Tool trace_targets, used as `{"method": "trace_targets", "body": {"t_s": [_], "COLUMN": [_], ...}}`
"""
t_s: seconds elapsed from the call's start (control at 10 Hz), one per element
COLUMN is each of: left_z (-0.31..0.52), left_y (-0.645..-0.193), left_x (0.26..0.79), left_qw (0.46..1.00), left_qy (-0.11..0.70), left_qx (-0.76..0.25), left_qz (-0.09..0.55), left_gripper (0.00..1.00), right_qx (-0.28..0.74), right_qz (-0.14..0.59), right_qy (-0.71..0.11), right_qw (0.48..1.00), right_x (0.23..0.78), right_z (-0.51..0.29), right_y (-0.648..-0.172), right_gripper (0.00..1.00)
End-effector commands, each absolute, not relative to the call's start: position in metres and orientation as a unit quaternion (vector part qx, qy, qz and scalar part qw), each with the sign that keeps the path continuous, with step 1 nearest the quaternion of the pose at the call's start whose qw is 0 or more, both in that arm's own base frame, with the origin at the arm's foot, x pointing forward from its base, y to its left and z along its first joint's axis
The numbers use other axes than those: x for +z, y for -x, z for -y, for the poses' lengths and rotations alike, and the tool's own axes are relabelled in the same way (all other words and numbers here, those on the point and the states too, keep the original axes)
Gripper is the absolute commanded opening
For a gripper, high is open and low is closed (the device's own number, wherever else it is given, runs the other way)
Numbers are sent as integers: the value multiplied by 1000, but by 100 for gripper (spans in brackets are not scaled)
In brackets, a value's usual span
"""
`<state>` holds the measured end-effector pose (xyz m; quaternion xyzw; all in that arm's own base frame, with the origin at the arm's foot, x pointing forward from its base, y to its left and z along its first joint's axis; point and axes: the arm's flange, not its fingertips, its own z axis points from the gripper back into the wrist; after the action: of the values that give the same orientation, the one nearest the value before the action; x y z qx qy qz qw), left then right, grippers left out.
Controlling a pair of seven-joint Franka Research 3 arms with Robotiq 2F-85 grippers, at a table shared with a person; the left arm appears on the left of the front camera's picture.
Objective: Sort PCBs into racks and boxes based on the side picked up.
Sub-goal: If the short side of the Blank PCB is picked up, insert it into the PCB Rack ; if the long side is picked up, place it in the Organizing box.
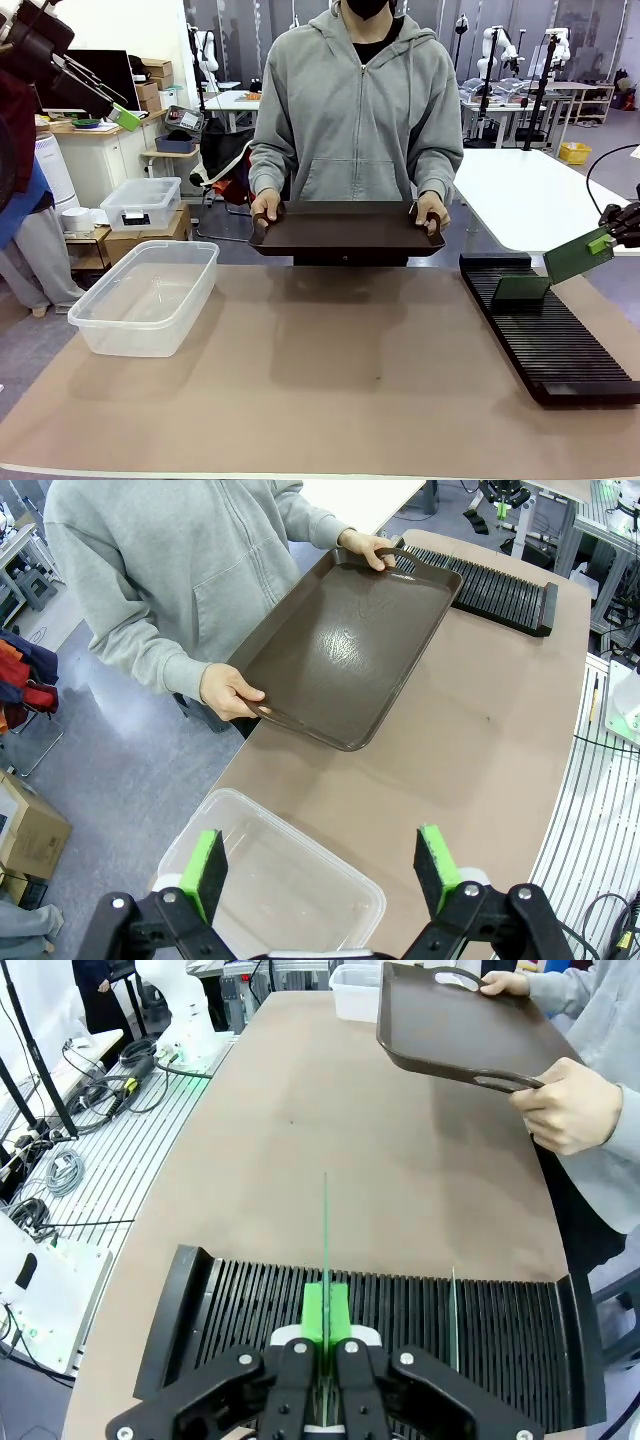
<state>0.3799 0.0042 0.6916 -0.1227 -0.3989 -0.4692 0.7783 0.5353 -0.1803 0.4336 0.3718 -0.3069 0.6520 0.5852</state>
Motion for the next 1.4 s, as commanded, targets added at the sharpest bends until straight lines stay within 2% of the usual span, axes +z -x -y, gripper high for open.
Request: {"method": "trace_targets", "body": {"t_s": [0.0,0.7,1.3], "left_z": [-5,-5,-5], "left_y": [-379,-379,-379], "left_x": [691,691,691], "left_qw": [777,777,777], "left_qy": [125,125,125], "left_qx": [-472,-472,-472], "left_qz": [397,397,397], "left_gripper": [100,100,100], "right_qx": [659,652,676], "right_qz": [313,297,302], "right_qy": [-358,-362,-353], "right_qw": [582,596,573], "right_x": [428,408,393], "right_z": [166,149,139], "right_y": [-534,-537,-528], "right_gripper": [2,2,2]}}
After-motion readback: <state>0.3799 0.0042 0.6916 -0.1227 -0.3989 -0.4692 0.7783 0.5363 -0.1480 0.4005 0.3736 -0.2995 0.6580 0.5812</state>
